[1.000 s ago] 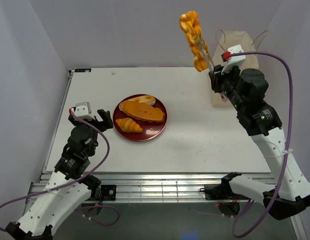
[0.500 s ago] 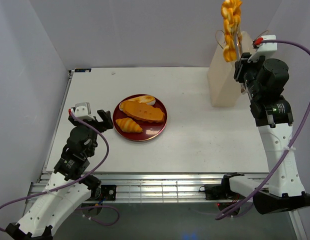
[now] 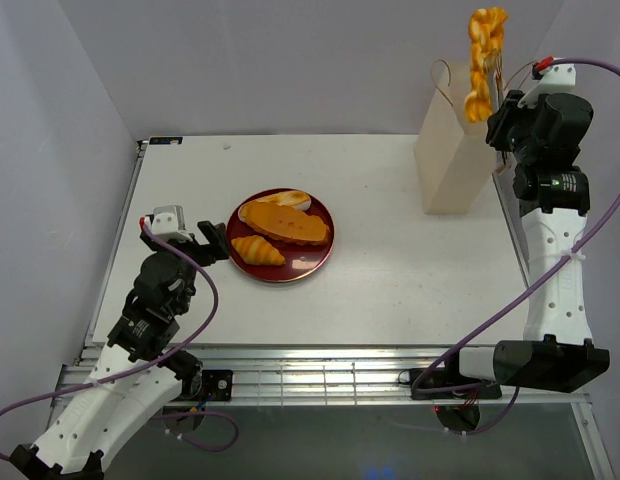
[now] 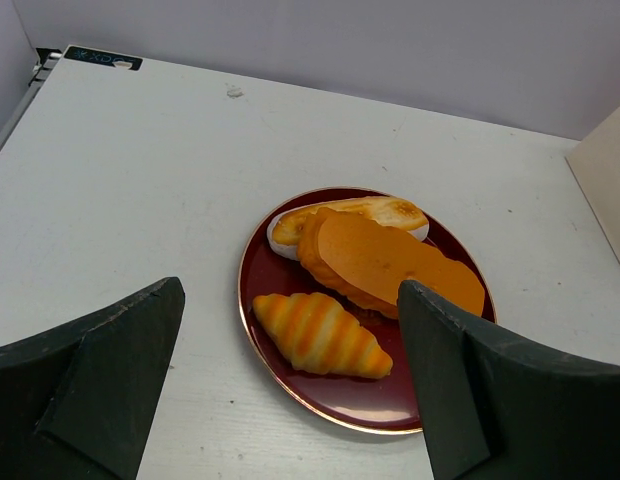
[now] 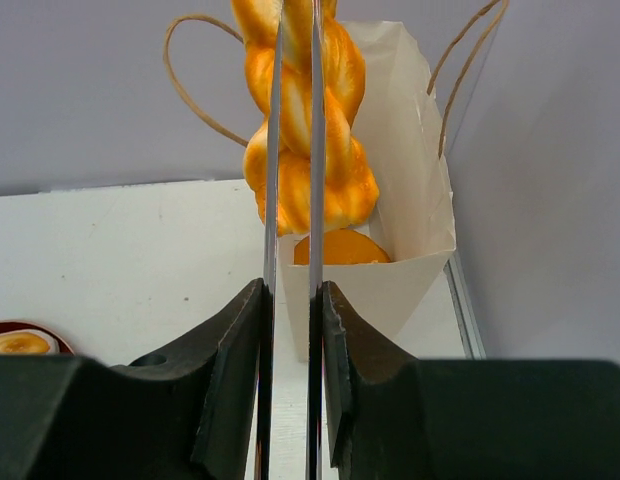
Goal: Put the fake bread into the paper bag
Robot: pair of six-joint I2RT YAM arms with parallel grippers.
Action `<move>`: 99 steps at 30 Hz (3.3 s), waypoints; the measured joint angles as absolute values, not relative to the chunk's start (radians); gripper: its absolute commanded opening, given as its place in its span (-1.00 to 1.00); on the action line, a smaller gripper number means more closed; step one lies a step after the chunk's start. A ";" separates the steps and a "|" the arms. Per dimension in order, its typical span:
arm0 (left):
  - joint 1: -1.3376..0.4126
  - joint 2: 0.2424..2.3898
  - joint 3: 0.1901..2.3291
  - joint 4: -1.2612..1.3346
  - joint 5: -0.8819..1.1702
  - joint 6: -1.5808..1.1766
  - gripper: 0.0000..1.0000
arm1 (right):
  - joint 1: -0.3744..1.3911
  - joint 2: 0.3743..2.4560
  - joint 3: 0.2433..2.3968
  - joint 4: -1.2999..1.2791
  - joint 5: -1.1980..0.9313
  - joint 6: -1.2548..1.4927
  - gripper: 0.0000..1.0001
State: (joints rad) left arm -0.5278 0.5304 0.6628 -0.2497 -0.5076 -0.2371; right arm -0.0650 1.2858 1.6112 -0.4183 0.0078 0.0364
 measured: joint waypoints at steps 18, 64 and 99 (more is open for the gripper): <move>-0.535 0.533 0.663 -0.250 -0.489 -0.237 0.96 | -0.115 1.411 1.654 -0.413 -0.028 0.042 -0.55; -0.548 0.529 0.663 -0.250 -0.484 -0.237 0.96 | -0.124 1.425 1.589 -0.388 -0.094 0.072 -0.10; -0.548 0.662 0.786 -0.391 -0.573 -0.454 0.96 | 0.828 1.208 0.976 -0.269 -0.162 -0.070 -0.10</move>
